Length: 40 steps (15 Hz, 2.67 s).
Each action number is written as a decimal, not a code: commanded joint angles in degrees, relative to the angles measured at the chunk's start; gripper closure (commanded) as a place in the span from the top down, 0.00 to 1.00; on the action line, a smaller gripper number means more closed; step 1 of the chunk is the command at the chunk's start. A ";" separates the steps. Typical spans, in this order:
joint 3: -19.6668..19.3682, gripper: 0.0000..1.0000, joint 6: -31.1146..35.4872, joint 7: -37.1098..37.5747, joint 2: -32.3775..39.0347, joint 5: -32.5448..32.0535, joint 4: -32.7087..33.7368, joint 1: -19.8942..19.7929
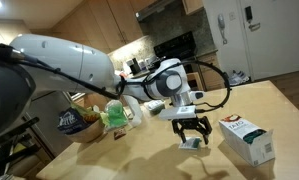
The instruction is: Take the white object from the table and place it in the box on the table
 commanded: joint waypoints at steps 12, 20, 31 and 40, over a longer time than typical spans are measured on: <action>0.30 1.00 -3.47 -1.93 1.73 0.26 5.67 -0.88; -0.20 0.73 -4.92 -2.53 4.24 0.94 8.95 -0.47; 0.49 0.53 -5.58 -2.27 3.89 0.17 9.37 -0.44; 0.41 0.25 -6.86 -4.99 6.07 1.11 12.32 -0.28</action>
